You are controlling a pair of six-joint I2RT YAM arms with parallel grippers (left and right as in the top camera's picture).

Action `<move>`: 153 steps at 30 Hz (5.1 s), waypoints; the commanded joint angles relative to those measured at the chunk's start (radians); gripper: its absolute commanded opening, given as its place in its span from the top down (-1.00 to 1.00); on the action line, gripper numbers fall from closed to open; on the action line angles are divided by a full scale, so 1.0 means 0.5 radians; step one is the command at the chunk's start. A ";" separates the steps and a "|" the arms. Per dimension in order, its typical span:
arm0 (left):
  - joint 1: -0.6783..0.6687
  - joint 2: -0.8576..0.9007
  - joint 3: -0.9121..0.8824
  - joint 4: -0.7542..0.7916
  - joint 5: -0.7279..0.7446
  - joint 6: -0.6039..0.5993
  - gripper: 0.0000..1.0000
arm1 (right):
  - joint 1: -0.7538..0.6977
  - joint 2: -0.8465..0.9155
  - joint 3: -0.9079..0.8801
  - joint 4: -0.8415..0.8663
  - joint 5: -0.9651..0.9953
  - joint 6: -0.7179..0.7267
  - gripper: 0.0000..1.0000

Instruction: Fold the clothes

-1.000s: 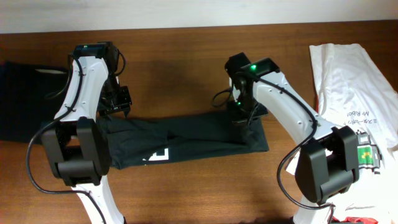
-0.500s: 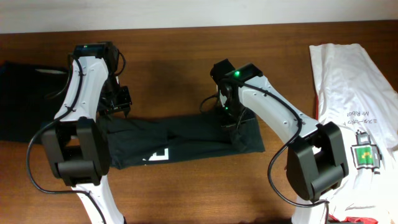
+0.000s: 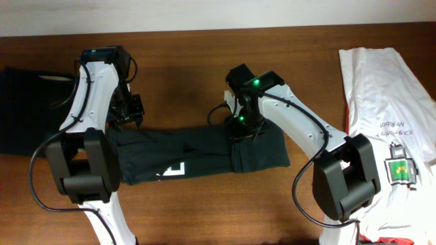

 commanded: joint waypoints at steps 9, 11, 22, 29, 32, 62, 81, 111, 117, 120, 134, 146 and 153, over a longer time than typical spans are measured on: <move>0.005 0.003 0.014 -0.094 -0.041 -0.012 0.16 | 0.006 0.015 0.027 0.023 0.359 0.206 0.07; 0.005 0.003 0.014 -0.138 -0.102 -0.012 0.16 | -0.016 0.015 0.027 0.036 0.439 0.271 0.07; 0.007 0.003 0.014 -0.204 -0.217 -0.014 0.15 | -0.013 0.129 0.027 0.191 0.314 0.288 -0.08; 0.007 0.003 0.014 -0.175 -0.217 -0.013 0.15 | 0.156 0.267 0.026 0.152 0.430 0.429 -0.29; 0.007 0.003 0.014 -0.172 -0.218 -0.013 0.15 | 0.188 0.317 0.024 0.152 0.426 0.429 -0.30; 0.007 0.003 0.014 -0.182 -0.217 -0.013 0.15 | 0.188 0.336 0.018 0.176 0.420 0.381 0.92; 0.007 0.003 0.014 -0.166 -0.217 -0.013 0.15 | 0.208 0.290 0.307 0.085 -0.057 0.230 0.92; 0.007 0.003 0.014 -0.159 -0.217 -0.013 0.15 | 0.335 0.302 0.465 0.206 0.494 0.230 -0.28; 0.006 0.003 0.014 -0.130 -0.214 -0.013 0.15 | 0.148 0.378 0.454 0.232 0.522 0.231 -0.29; 0.006 0.003 0.014 -0.113 -0.175 -0.013 0.15 | 0.135 0.432 0.453 0.272 0.520 0.195 -0.41; 0.006 0.003 0.014 -0.073 -0.163 -0.013 0.15 | 0.140 0.576 0.452 0.407 0.295 -0.108 -0.45; 0.006 0.003 0.014 -0.065 -0.163 -0.013 0.15 | 0.139 0.606 0.452 0.436 0.286 -0.153 0.92; 0.007 0.003 0.014 -0.053 -0.164 -0.013 0.15 | 0.135 0.605 0.636 0.376 0.129 -0.213 0.92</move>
